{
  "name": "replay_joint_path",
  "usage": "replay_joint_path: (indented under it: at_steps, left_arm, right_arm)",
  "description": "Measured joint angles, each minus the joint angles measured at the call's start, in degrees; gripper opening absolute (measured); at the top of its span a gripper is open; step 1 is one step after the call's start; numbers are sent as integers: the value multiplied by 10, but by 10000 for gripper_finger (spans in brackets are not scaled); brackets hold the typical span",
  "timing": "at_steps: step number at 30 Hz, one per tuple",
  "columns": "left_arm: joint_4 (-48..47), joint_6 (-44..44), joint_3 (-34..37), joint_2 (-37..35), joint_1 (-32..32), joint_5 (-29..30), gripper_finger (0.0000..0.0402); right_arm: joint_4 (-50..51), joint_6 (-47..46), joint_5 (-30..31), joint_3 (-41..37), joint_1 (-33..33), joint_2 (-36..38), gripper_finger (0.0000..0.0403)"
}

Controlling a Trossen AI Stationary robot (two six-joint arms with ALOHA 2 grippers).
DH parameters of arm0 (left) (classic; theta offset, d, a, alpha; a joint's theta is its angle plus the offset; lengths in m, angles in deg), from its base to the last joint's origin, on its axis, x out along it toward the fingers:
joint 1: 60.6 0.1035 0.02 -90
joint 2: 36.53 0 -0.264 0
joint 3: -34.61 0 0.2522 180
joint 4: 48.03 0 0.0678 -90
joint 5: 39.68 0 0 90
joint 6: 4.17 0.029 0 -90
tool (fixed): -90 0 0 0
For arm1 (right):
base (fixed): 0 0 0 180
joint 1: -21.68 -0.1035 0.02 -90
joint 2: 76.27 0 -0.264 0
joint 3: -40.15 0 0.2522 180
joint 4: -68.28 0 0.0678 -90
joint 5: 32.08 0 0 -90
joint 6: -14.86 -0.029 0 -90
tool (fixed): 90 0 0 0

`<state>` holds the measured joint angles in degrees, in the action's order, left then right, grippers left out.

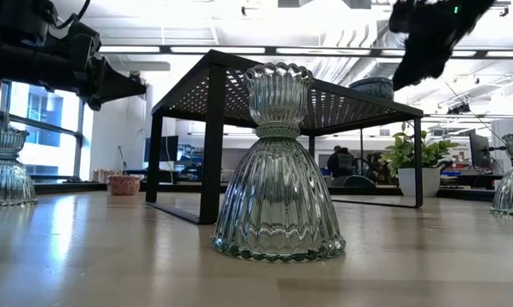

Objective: Pick & Place candle stick holders
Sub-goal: Put the green glass candle holder on the shelf

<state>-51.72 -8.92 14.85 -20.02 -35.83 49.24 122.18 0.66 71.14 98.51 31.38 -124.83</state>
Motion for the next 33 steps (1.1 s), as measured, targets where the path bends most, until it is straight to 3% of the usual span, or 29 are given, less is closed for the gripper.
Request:
replay_joint_path:
  at_steps: [5, 9, 12, 16, 22, 27, 33]
  left_arm:
    - [22, -8, 0, 30, 0, 2, 0]
    - [91, -29, 0, 100, 0, -3, 0]
    - [157, -29, 0, 170, 3, -8, 0]
    - [262, -35, 0, 255, 44, -76, 0]
    - [374, -47, 0, 345, 142, -150, 0]
    - [394, -62, 0, 382, 209, -211, 0]
    - [387, -47, 0, 391, 234, -230, 0]
  right_arm:
    - [-221, 57, -29, -121, 74, 39, 29]
    - [-341, 94, -41, -174, 132, 36, 12]
    - [-386, 114, -71, -191, 178, 35, 4]
    - [-403, 114, -106, -175, 232, 34, 4]
    - [-366, 115, -182, -69, 281, -42, 1]
    - [-239, 118, -190, 84, 286, -180, 1]
    - [-109, 117, -203, 266, 285, -346, 2]
